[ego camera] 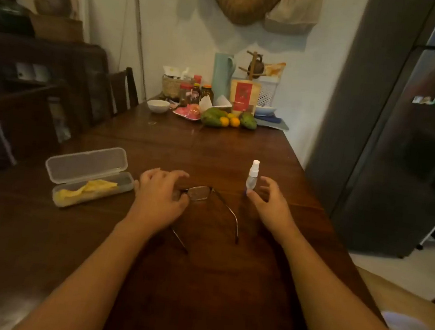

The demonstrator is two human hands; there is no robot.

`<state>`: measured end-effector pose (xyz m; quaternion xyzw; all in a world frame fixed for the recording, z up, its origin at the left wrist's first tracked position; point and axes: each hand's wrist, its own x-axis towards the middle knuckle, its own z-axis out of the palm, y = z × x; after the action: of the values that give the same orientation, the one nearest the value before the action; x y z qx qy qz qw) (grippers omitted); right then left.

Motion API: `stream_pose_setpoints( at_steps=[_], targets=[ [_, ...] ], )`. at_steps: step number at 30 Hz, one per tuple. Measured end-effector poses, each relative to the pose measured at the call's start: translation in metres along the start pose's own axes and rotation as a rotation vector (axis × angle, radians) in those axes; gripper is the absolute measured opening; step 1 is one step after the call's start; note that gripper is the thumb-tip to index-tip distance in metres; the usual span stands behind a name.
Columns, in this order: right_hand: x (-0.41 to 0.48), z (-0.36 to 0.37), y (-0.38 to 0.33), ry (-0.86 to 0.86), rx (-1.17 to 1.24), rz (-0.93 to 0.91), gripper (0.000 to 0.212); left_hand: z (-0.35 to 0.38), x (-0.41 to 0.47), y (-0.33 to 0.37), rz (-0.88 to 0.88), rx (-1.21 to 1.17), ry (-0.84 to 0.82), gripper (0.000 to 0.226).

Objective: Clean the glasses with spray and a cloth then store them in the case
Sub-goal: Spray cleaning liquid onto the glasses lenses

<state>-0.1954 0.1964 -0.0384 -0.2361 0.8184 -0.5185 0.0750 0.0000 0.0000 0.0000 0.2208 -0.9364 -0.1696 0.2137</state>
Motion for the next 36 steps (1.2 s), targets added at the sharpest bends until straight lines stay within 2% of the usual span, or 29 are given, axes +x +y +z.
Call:
stream_pose_setpoints(
  at_steps=[5, 7, 9, 11, 16, 20, 22, 27, 32, 36],
  targets=[
    [0.015, 0.002, -0.002, -0.077, 0.008, -0.027, 0.066, 0.01, 0.0, 0.001, -0.071, 0.025, -0.009, 0.033],
    [0.016, 0.001, -0.001, -0.071, 0.03, -0.041, 0.053, 0.011, 0.004, 0.0, -0.11, 0.009, -0.025, 0.033],
    [0.017, 0.0, 0.0, -0.072, 0.042, -0.067, 0.031, 0.012, 0.007, 0.0, -0.115, 0.021, -0.007, 0.031],
    [0.014, 0.0, -0.001, -0.081, 0.049, -0.084, 0.021, 0.012, 0.007, 0.001, -0.129, 0.031, 0.0, 0.03],
    [0.008, 0.0, 0.0, -0.123, 0.032, -0.132, 0.039, 0.005, 0.006, 0.003, -0.155, 0.056, 0.0, 0.024],
    [0.004, -0.001, -0.003, -0.157, -0.006, -0.152, 0.04, -0.001, 0.003, 0.006, -0.109, 0.071, -0.003, 0.048],
    [0.002, 0.002, -0.004, -0.165, -0.043, -0.177, 0.038, -0.004, 0.001, 0.009, -0.069, 0.065, 0.03, 0.052],
    [-0.007, 0.007, -0.009, -0.232, -0.05, -0.261, 0.02, -0.009, -0.005, 0.019, -0.025, 0.173, 0.275, 0.022],
    [-0.01, 0.009, -0.012, -0.299, -0.05, -0.274, 0.026, 0.006, -0.01, 0.03, -0.119, 0.22, 0.033, 0.037],
    [-0.01, 0.007, -0.012, -0.257, -0.042, -0.278, 0.025, 0.012, -0.007, 0.03, -0.153, 0.182, -0.043, 0.045]
  ],
)
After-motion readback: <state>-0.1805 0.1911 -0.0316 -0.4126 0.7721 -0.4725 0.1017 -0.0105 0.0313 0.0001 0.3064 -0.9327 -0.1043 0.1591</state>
